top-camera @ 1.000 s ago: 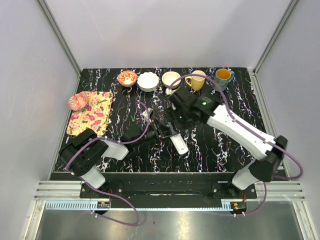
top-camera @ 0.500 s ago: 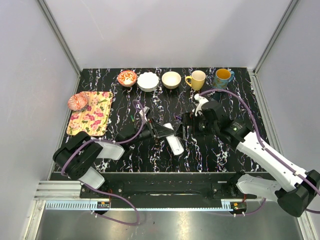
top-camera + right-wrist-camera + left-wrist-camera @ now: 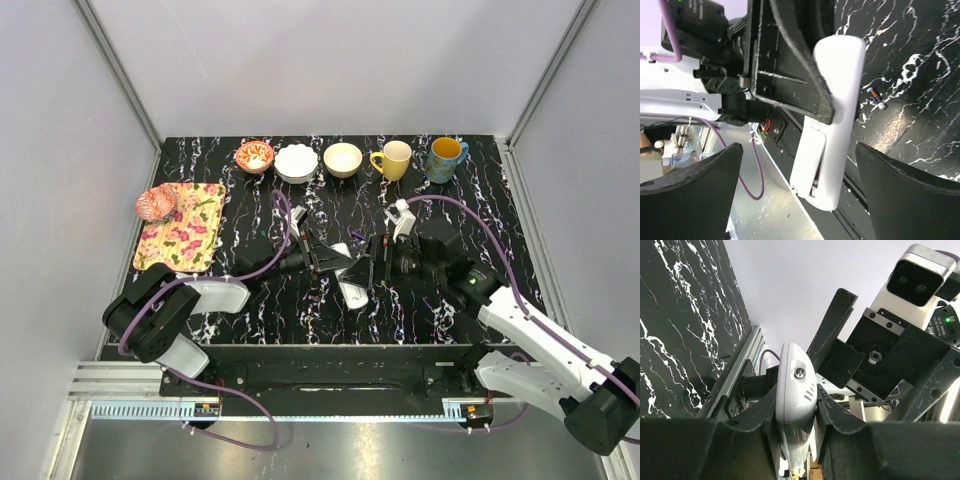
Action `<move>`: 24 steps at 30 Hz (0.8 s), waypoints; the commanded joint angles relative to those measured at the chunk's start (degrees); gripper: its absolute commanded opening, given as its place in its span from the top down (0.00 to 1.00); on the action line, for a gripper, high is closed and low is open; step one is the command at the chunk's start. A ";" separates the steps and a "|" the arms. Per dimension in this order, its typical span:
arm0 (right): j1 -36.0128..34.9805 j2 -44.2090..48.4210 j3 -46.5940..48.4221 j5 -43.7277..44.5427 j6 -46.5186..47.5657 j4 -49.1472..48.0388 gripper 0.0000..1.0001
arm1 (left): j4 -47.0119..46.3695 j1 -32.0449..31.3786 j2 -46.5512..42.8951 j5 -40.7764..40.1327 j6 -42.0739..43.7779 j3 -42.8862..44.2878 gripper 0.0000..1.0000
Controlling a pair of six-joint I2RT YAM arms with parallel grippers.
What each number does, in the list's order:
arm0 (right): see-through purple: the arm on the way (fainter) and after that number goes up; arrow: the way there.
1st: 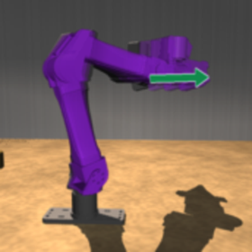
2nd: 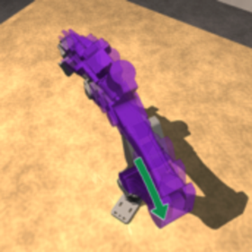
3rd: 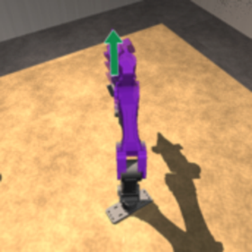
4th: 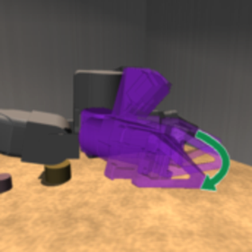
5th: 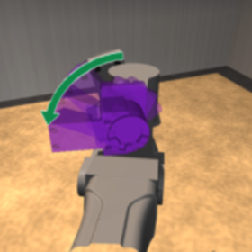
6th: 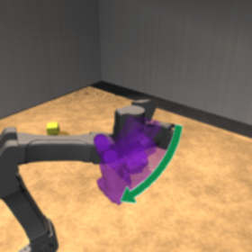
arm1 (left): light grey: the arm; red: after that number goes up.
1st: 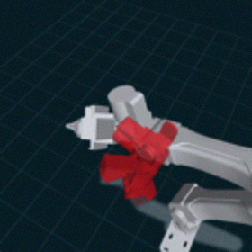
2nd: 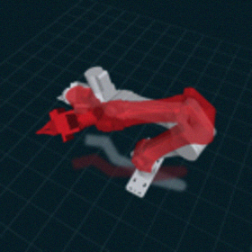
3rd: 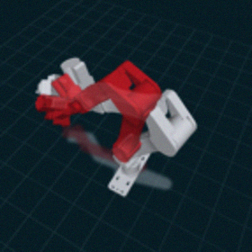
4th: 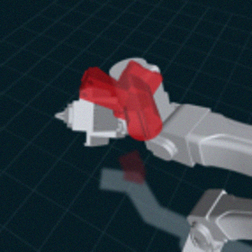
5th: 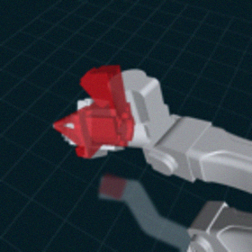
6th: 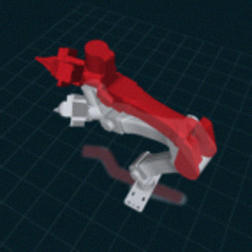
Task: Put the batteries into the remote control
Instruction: Turn over the remote control at the center of the board.
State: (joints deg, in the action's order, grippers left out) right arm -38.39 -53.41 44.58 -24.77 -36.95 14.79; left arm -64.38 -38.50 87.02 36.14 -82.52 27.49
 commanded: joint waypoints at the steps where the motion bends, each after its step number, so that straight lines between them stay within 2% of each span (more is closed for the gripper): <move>1: 0.25 -1.26 -0.54 -6.68 -0.06 -4.33 0.00 | -0.57 0.09 -2.12 1.30 1.22 2.84 1.00; 14: 0.34 -2.58 -1.60 -8.27 3.29 -0.55 0.01 | 1.54 0.09 -2.82 2.27 1.13 3.80 1.00; 24: 0.34 -4.07 -3.27 -9.68 3.37 -1.51 0.11 | 1.89 0.18 -3.44 2.71 0.96 3.98 1.00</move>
State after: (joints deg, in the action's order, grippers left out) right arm -38.33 -56.90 41.91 -32.69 -34.30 14.87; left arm -59.48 -38.50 86.04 37.39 -81.93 29.21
